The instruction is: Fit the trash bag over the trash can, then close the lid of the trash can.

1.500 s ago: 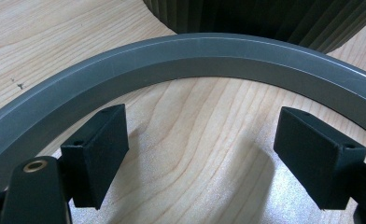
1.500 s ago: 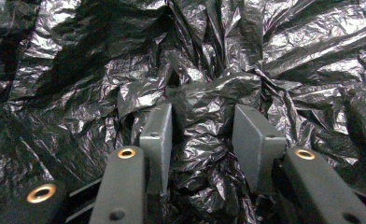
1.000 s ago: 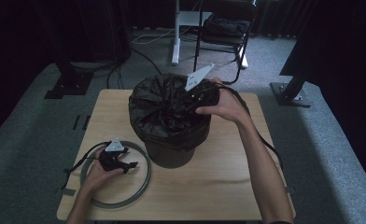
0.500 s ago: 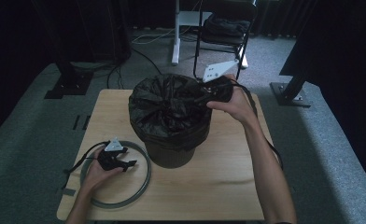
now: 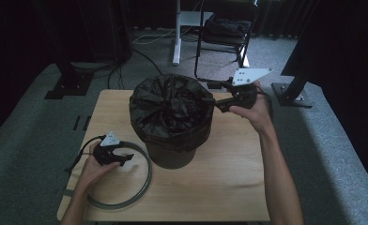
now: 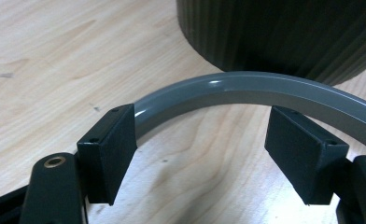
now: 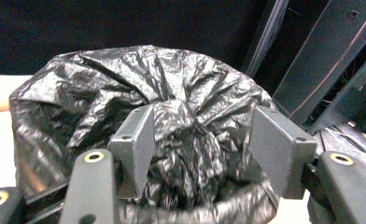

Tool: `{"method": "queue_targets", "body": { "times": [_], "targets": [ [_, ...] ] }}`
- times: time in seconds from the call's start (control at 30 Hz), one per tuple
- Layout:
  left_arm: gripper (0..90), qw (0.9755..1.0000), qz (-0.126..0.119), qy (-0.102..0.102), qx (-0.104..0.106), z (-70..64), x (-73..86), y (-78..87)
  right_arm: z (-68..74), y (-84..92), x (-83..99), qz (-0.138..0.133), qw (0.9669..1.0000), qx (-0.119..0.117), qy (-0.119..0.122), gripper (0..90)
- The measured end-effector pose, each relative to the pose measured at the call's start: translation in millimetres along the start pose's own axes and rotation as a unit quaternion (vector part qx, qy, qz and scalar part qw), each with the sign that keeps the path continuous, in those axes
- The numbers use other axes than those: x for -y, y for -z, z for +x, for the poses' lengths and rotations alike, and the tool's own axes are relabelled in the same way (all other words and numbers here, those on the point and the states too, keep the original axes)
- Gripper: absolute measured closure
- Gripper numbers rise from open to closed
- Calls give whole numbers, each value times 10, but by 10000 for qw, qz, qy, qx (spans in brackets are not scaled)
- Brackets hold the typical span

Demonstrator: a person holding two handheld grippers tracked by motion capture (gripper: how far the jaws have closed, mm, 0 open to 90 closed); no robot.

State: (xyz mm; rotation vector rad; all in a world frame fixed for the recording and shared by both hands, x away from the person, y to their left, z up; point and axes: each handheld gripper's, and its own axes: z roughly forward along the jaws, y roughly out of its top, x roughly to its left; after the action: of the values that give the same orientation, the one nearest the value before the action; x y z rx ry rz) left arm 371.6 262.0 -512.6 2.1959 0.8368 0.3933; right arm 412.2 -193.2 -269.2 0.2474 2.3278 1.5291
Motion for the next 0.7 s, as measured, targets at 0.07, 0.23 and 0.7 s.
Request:
{"method": "queue_targets", "body": {
  "times": [0.07, 0.23, 0.7],
  "targets": [
    [254, 10000, 3, 16, -50, 36, -12, 25, 13, 67, 41, -23, 10000, 66, 4, 401],
    [254, 9998, 55, 69, -182, 132, -13, 92, 30, 213, 173, -153, 9998, 99, -92, 394],
    [253, 9986, 275, 195, -413, 281, 106, 203, 108, 369, 636, -118, 9988, 308, -349, 368]
  ]
}}
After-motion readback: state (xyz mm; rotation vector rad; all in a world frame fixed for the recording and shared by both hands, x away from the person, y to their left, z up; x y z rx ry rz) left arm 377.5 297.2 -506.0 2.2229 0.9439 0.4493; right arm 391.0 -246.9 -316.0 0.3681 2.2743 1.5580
